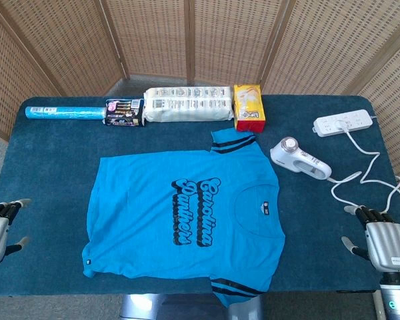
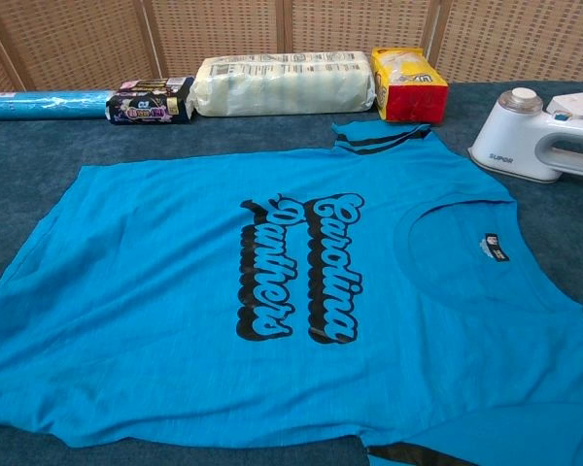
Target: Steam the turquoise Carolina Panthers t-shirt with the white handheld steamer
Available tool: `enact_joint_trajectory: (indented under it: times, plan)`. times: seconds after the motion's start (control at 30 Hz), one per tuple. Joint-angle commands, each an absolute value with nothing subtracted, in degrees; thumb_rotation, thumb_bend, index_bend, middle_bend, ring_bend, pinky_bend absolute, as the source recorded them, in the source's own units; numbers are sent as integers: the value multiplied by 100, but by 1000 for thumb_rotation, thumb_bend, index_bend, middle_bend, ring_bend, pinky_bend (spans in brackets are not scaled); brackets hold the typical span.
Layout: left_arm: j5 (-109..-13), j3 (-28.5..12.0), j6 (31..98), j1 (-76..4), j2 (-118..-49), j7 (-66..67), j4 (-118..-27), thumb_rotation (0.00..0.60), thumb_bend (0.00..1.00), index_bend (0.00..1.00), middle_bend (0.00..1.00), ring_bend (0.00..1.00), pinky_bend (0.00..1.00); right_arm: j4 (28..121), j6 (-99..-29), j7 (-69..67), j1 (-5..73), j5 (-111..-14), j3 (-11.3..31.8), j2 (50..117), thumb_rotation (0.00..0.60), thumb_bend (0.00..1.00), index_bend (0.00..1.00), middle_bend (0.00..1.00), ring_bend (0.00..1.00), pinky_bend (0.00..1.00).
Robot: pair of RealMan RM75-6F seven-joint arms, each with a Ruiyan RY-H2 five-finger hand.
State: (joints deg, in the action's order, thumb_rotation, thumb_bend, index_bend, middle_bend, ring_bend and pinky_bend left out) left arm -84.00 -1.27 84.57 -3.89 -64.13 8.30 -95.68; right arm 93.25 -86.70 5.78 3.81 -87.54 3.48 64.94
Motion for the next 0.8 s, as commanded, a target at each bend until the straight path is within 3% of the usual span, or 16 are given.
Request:
enact_joint_trajectory:
  times: [0.03,0.5,0.8]
  plan:
    - [-8403,-121,8428,-402,-6421,838,-9570,600,93,225,332,289,347,9325,-8670,566,379,-8756,345,6499,594,231,307,380,400,385]
    - [-8402,-87,8448,-358,-6390,860,-9620,600,94,225,332,288,347,9278,-8678,489,379,-8804,329,6535,594,231,304,380,399,385]
    - [-8347,57,8094,-425,-6325,904,-9686,600,94,224,323,275,308,9351,-8614,585,476,-8843,373,6622,593,231,302,380,400,386]
